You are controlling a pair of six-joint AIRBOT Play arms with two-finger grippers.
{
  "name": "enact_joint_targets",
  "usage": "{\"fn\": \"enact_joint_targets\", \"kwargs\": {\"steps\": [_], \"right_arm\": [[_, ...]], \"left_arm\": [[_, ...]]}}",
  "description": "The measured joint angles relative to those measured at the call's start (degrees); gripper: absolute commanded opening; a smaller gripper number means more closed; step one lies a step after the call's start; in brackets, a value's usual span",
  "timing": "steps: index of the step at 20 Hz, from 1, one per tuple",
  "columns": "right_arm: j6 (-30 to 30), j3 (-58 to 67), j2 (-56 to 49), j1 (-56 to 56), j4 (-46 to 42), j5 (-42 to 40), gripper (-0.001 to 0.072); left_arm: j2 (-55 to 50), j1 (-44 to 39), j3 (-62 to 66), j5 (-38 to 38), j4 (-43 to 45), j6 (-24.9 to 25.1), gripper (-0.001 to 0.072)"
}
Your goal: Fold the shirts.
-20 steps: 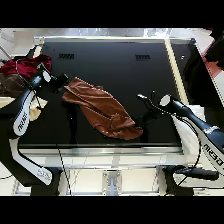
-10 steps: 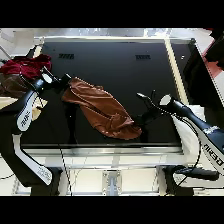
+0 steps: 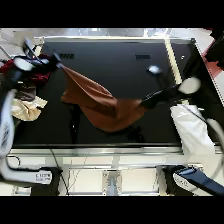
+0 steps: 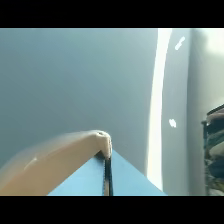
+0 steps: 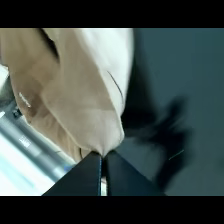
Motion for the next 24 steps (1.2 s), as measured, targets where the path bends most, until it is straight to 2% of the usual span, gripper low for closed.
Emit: {"fn": "enact_joint_targets", "kwargs": {"steps": [3, 7, 10, 12, 14, 17, 21, 24], "right_arm": [[3.0, 9.8, 12.4, 0.0, -4.5, 1.8, 0.0014], [5.4, 20.7, 24.4, 0.0, -6.9, -0.7, 0.0012], [6.3, 26.0, 26.8, 0.0, -7.8, -1.7, 0.0012], [6.4, 27.7, 25.8, 0.0, -8.9, -2.3, 0.0012], [6.4, 28.6, 22.6, 0.0, -11.1, -2.6, 0.0012], [6.4, 29.0, 13.4, 0.0, -13.8, -3.0, 0.0013], [6.4, 28.6, -7.1, 0.0, -14.8, -4.0, 0.0013], [6.4, 28.5, -22.9, 0.0, -14.7, -11.4, 0.0015]], "left_arm": [[17.6, 2.0, 0.0, -3.8, 3.4, 4.4, 0.0011], [38.0, 2.9, 0.1, -5.1, 6.4, 6.7, 0.0009], [47.3, 3.2, 0.6, -2.2, 8.6, 7.6, 0.0008], [49.0, 3.3, 1.0, -1.2, 10.4, 7.8, 0.0009], [47.1, 3.3, 1.2, -2.9, 11.3, 8.0, 0.0009], [38.0, 3.3, 1.4, -7.8, 12.6, 8.0, 0.0009], [20.2, 3.3, 1.4, -10.1, 15.4, 6.5, 0.0009], [6.1, 3.1, 1.4, -8.1, 16.5, 4.0, 0.0009]]}}
